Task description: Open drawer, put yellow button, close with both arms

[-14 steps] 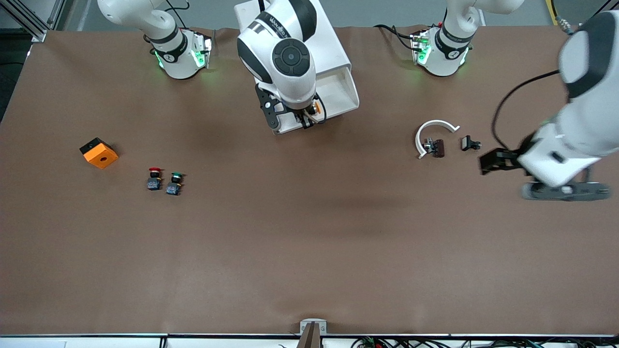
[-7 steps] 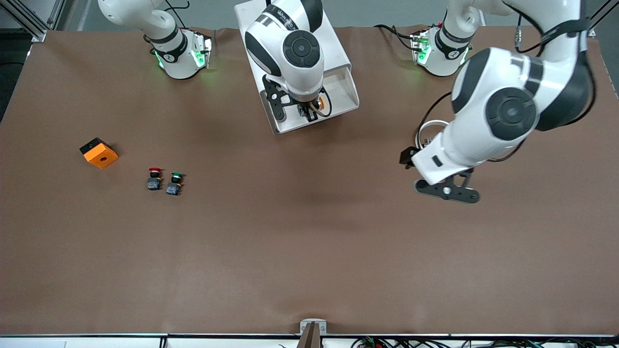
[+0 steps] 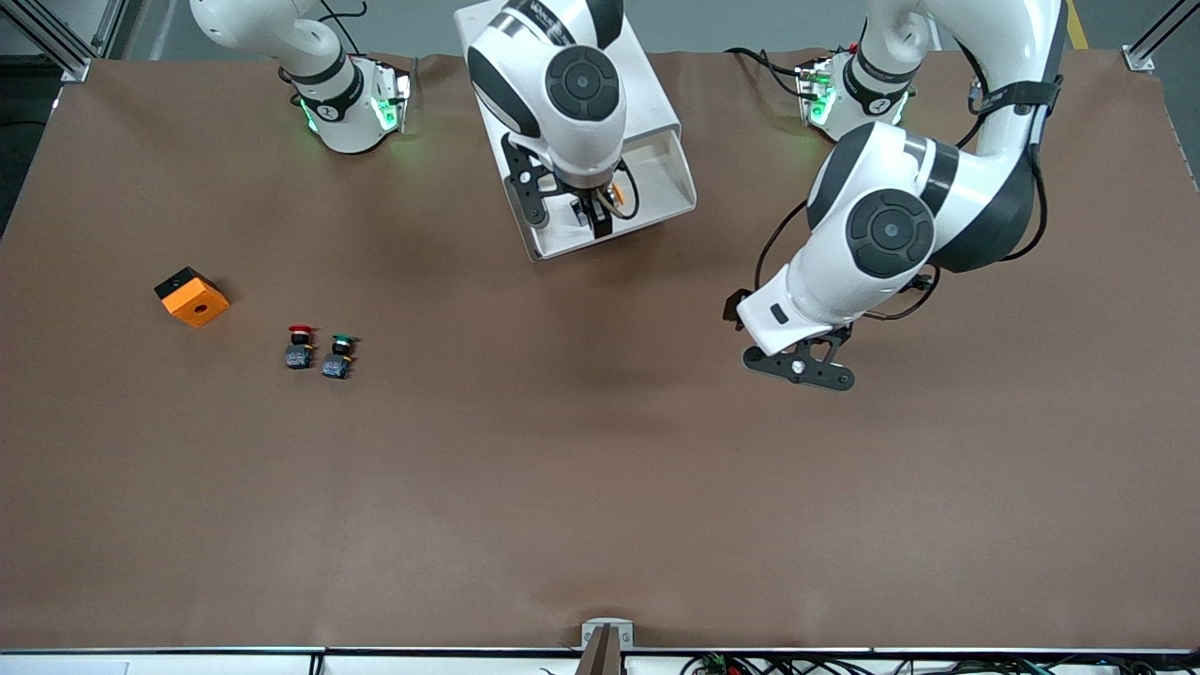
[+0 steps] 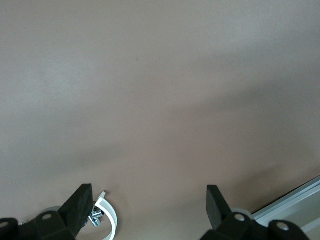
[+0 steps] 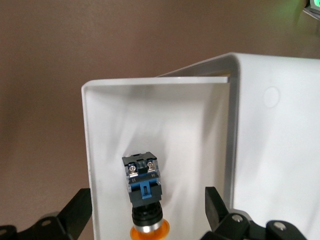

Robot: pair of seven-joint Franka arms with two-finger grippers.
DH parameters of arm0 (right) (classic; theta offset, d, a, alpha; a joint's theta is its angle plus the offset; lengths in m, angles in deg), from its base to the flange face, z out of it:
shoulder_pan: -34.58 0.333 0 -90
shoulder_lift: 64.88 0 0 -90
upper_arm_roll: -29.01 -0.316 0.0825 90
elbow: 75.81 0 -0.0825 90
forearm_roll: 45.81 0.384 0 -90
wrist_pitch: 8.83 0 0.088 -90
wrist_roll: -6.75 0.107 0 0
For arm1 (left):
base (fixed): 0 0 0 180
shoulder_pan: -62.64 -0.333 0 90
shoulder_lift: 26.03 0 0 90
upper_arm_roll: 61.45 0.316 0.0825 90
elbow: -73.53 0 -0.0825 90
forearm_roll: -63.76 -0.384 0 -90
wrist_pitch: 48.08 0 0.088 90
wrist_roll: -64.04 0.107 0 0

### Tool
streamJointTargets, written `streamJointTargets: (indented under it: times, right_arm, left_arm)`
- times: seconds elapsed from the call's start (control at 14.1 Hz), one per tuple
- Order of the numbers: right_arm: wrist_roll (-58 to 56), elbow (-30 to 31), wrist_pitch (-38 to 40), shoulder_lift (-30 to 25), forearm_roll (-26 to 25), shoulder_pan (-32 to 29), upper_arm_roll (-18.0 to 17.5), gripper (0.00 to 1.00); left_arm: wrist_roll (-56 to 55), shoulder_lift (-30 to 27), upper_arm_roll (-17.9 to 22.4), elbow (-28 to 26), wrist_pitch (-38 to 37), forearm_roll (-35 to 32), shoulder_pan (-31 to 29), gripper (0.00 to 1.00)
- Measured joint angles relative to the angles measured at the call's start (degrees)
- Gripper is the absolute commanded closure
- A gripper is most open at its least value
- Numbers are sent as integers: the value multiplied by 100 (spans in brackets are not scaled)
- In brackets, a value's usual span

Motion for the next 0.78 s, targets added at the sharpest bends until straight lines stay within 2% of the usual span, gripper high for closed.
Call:
streamJointTargets:
  times: [0.36, 0.78]
  right_arm:
    - [-202, -444, 382, -359, -1, -324, 63, 0]
    - [-3264, -593, 1251, -1305, -6, -1284, 104, 0]
  left_arm:
    - [-115, 290, -20, -107, 565, -367, 321, 0]
    - [-1762, 911, -91, -135, 1472, -437, 1013, 0]
